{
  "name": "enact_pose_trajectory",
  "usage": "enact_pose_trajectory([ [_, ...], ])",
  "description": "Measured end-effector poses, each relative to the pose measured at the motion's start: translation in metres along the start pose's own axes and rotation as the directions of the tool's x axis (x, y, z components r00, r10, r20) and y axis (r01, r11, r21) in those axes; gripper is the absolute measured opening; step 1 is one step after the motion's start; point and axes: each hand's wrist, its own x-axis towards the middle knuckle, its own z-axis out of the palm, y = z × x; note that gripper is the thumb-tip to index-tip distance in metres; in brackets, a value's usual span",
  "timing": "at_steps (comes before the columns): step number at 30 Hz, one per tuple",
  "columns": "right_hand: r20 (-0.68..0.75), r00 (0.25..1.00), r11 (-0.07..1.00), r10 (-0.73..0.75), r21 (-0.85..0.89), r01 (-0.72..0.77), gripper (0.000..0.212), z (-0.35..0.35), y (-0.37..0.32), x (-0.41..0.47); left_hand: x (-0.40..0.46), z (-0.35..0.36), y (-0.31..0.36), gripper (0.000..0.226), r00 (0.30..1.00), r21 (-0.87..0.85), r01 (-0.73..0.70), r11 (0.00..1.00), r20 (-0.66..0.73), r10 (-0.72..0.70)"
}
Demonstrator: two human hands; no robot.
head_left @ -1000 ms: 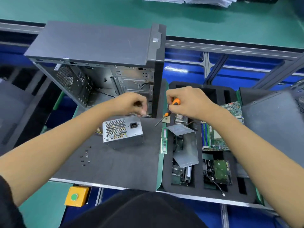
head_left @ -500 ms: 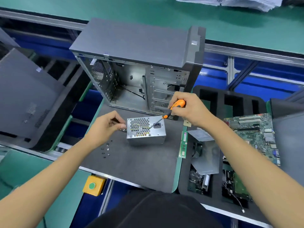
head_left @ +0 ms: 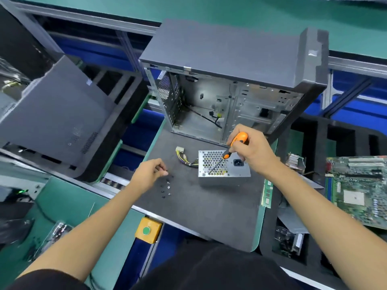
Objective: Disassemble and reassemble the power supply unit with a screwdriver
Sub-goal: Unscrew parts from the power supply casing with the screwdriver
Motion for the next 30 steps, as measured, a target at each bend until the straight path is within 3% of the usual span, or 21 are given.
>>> enact_pose_trajectory([
  [6,-0.09,0.996,1.0,0.023,-0.004,-0.024,0.028,0.006,0.01,0.005,0.008,0.004,-0.022,0.021,0.999,0.026,0.033,0.999,0.028,-0.034],
  [14,-0.181,0.983,0.999,0.038,0.009,-0.037,0.023,0.016,0.011,0.006,0.014,0.009,-0.035,0.008,0.99,0.071,-0.081,0.994,0.123,0.072],
  [21,-0.223,0.973,0.998,0.05,0.039,-0.043,0.025,0.019,0.015,-0.001,0.021,0.012,-0.037,0.019,0.962,0.13,-0.229,0.965,0.182,0.204],
  [23,-0.246,0.968,0.998,0.053,0.055,-0.041,0.016,0.017,0.015,-0.004,0.02,0.012,-0.038,0.023,0.958,0.094,-0.233,0.968,0.194,0.212],
  [26,-0.315,0.947,0.99,0.066,0.141,-0.022,0.006,0.012,0.012,-0.01,0.018,0.009,-0.04,0.021,0.976,-0.028,-0.188,0.982,0.105,0.19],
  [30,-0.405,0.905,0.968,0.133,0.25,-0.03,0.017,-0.006,0.011,-0.025,0.012,0.01,-0.041,0.017,0.988,-0.147,-0.089,0.985,-0.136,0.069],
])
